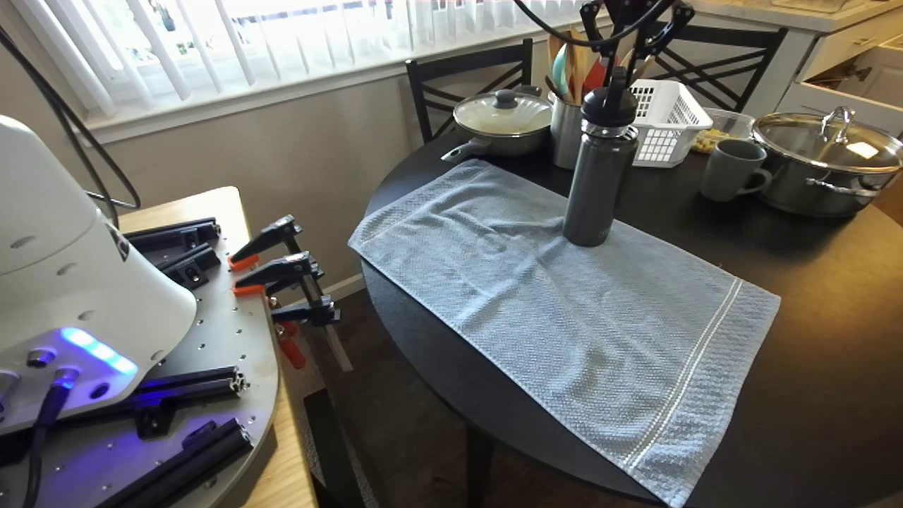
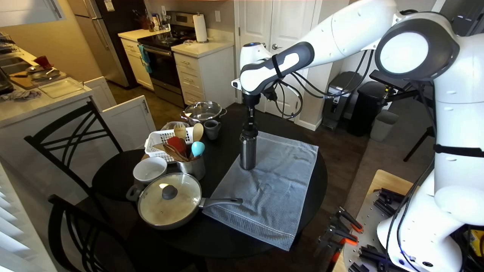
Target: Put the black lid on the bottle
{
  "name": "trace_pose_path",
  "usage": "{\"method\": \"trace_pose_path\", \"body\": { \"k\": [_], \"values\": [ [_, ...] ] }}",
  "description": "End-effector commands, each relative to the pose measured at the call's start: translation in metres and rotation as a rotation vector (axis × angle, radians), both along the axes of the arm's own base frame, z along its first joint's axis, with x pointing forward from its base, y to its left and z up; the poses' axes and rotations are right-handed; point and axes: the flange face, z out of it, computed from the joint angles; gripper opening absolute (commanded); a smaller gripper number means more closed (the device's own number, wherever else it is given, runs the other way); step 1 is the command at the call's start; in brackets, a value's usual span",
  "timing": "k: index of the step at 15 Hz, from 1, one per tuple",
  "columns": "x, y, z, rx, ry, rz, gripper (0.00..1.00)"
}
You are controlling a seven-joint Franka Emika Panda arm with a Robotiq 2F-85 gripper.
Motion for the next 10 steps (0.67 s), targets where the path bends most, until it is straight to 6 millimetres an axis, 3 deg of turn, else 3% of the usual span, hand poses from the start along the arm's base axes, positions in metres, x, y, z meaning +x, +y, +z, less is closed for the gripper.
{"method": "trace_pose_path", "body": {
  "k": [1,10],
  "values": [
    [-0.0035,-0.0035,0.0055,-0.018,-0.027,-0.018,0.06],
    [0.0016,-0.0071,0.0013,0.001,-0.049,-0.081,0.06]
  ]
}}
